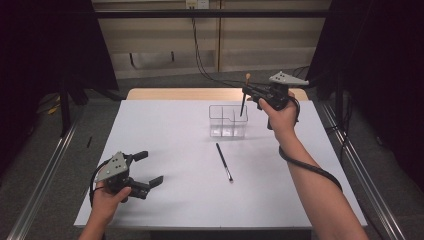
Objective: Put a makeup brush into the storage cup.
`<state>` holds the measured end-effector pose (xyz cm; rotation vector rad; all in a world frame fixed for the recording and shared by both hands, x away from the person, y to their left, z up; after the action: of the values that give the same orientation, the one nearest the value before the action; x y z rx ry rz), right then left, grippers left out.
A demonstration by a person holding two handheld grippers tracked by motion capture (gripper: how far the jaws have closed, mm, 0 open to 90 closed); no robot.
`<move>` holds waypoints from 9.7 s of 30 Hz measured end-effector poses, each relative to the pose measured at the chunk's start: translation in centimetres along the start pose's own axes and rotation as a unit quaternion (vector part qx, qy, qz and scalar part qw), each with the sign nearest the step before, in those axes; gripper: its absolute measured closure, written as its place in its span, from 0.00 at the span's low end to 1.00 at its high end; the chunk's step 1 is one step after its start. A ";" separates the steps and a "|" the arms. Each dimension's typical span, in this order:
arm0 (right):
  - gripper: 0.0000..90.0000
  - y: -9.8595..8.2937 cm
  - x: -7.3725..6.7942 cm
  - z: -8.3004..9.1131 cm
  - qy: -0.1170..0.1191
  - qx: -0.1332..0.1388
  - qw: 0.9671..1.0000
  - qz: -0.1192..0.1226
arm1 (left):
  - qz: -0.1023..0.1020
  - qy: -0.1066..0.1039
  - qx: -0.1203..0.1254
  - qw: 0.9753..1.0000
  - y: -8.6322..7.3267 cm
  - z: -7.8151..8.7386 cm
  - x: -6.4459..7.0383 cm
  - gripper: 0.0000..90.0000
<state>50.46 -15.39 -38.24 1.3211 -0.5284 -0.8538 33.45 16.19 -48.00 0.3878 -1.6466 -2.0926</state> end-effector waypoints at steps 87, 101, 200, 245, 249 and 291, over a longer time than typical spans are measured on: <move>0.27 -3.9 -0.1 1.0 0.024 -0.027 0.999 0.006 | -0.006 0.004 -0.009 1.000 -0.2 0.0 -0.1 0.00; 0.14 -4.3 -1.2 2.5 0.052 -0.014 0.999 0.008 | -0.004 0.005 -0.009 1.000 -0.2 0.0 -0.2 0.00; 0.02 -11.8 -2.7 12.1 0.086 -0.022 0.996 0.014 | -0.002 0.008 -0.005 1.000 -0.1 0.0 -0.1 0.00; 0.03 -15.4 -1.0 18.1 0.058 -0.053 0.997 0.015 | -0.002 0.007 -0.006 1.000 -0.2 0.1 -0.2 0.00; 0.03 -15.8 -1.0 18.5 0.055 -0.056 0.997 0.015 | -0.001 0.008 -0.002 1.000 0.0 0.0 -0.3 0.00; 0.03 -16.7 -1.3 20.6 0.049 -0.052 0.997 0.020 | 0.003 0.003 0.002 1.000 0.1 -0.4 -0.6 0.00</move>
<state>30.04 -27.43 -50.16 1.2465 -0.4271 -0.7694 34.13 16.14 -48.04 0.3900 -1.6475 -2.0813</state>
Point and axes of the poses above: each handheld gripper's, and its own axes: z roughly backward along the jaws, y roughly out of its top, x roughly to its right, the point moved 10 cm from there along -z, roughly forward along the jaws, and after that the axes turned 1 degree about z, right-handed, at the moved point
